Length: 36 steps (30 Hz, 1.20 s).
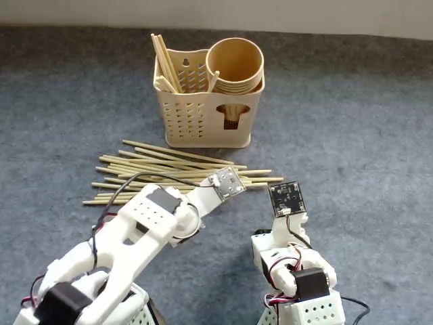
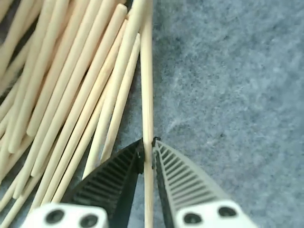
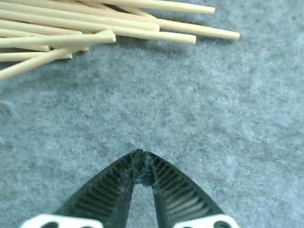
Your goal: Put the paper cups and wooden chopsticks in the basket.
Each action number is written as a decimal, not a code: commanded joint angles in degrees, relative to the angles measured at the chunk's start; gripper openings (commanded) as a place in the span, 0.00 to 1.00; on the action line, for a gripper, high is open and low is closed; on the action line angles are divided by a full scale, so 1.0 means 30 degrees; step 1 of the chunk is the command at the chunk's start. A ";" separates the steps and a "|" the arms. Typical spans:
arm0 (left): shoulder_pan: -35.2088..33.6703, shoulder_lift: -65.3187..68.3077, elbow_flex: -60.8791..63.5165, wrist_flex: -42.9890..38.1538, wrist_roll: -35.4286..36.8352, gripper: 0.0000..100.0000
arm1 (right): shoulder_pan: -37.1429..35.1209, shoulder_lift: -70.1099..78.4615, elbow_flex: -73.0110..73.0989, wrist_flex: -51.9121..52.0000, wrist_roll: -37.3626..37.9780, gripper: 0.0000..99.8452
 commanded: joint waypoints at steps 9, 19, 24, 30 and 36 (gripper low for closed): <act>-0.1568 -0.2711 0.0044 0.0147 0.0088 0.01 | -0.0044 -0.0190 0.2154 0.0103 0.0234 0.01; -0.1509 -0.5524 0.0513 0.1114 0.0117 0.01 | -0.0044 -0.0190 0.2154 0.0103 0.0234 0.01; -0.1626 -0.6784 0.0659 0.1114 0.0205 0.01 | -0.0044 -0.0190 0.2154 0.0103 0.0234 0.01; -0.1656 -0.8396 0.0513 0.1143 0.0264 0.01 | -0.0044 -0.0190 0.2154 0.0103 0.0234 0.01; -0.2505 -1.0652 -0.1333 0.1407 0.1553 0.01 | -0.0044 -0.0190 0.2154 0.0103 0.0234 0.01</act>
